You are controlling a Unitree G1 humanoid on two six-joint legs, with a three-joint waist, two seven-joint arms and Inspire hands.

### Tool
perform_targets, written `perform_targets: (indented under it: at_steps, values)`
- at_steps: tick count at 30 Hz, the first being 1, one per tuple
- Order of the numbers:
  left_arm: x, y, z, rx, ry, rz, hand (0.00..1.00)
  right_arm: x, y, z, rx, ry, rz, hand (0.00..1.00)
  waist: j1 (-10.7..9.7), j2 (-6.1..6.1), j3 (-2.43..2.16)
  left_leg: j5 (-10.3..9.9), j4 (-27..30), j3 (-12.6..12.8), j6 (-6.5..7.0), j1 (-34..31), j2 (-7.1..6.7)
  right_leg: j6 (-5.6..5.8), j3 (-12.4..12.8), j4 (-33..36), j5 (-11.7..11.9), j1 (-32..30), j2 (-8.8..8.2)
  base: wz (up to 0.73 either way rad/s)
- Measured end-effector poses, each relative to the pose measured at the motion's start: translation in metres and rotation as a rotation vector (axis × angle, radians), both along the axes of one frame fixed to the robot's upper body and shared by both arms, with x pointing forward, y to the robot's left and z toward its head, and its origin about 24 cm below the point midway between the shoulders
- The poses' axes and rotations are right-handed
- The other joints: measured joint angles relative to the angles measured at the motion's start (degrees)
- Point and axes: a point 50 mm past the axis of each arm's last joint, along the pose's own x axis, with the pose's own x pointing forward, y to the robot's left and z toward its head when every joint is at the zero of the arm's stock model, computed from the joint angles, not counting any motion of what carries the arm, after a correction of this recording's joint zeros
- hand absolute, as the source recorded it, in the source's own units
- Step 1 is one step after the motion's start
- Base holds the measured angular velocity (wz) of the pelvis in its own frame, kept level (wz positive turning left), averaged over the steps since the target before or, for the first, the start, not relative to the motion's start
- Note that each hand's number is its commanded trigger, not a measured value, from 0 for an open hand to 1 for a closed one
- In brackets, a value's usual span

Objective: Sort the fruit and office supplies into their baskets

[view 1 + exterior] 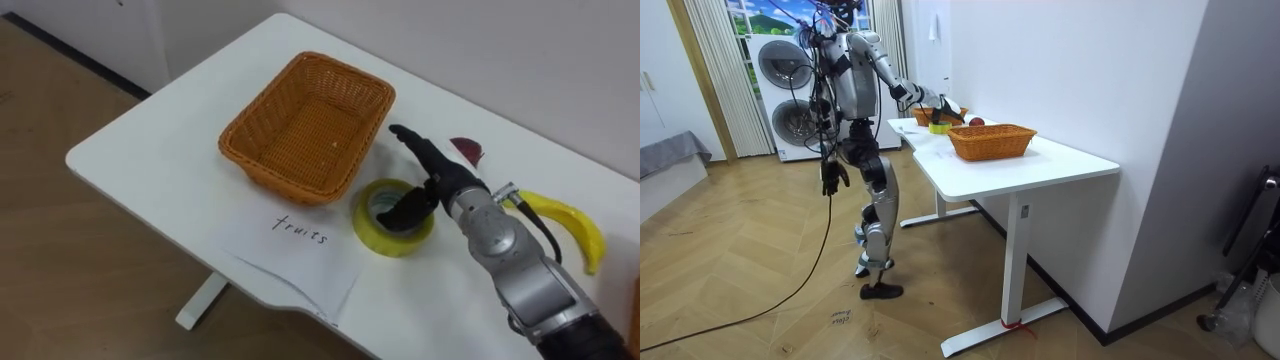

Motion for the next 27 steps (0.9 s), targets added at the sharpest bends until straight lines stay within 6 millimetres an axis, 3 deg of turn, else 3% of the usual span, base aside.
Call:
perform_targets:
  at_steps: [25, 27]
  values:
    - [0.005, 0.001, 0.001, 0.024, -0.017, -0.004, 0.0, 0.003, 0.01, -0.001, -0.026, 0.01, 0.052, 0.0, 0.1, -0.46, 0.09, 0.0, -0.2, 0.0, 0.04, -0.7, -0.04, 0.0, 0.0, 0.0, 0.0, -0.8, -0.04, 0.0]
    - [0.006, 0.001, 0.001, 0.024, -0.019, -0.003, 0.0, 0.003, 0.01, -0.001, -0.025, 0.014, 0.056, 0.12, 0.1, -0.51, 0.11, 0.0, -0.2, 0.0, 0.04, -0.7, -0.04, 0.0, 0.0, 0.0, 0.0, -0.8, -0.04, 0.0]
